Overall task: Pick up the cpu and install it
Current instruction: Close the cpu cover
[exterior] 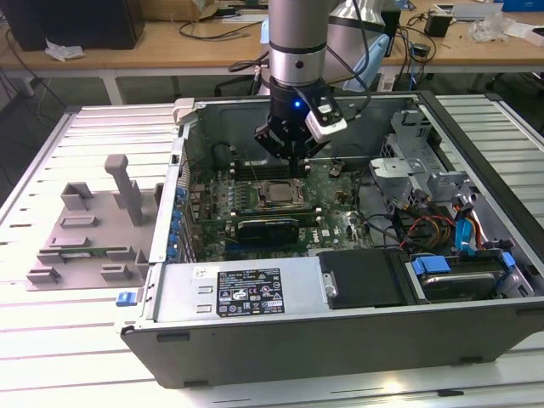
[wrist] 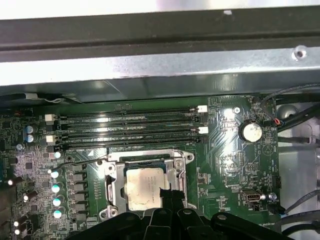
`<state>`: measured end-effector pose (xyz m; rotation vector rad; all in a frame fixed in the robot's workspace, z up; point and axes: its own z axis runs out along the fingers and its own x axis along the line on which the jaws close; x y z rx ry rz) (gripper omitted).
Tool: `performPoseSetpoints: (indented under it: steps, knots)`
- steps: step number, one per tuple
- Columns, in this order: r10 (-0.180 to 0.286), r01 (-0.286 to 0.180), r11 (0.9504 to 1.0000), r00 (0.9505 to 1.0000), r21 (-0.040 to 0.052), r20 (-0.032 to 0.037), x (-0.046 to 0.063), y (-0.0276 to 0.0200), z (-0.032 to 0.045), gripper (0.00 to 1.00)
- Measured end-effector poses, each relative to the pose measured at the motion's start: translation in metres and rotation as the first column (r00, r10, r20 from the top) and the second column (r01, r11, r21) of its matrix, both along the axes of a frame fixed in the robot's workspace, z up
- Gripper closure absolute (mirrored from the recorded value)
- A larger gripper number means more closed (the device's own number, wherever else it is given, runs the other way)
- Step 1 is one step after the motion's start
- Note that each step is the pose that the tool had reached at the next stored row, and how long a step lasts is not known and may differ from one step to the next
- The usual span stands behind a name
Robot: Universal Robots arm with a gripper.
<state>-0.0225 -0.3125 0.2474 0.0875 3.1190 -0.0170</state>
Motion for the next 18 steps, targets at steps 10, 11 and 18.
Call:
performPoseSetpoints:
  steps: [10, 11, 18]
  knots:
    - [0.0, 0.0, 1.0, 1.0, -0.0001, 0.0, -0.0023, 0.0, -0.0008, 0.89]
    - [0.0, 0.0, 1.0, 1.0, -0.0001, 0.0, -0.0023, 0.0, -0.0008, 0.89]
    - [0.0, 0.0, 1.0, 1.0, -0.0001, -0.0001, -0.0029, 0.0, -0.0009, 0.89]
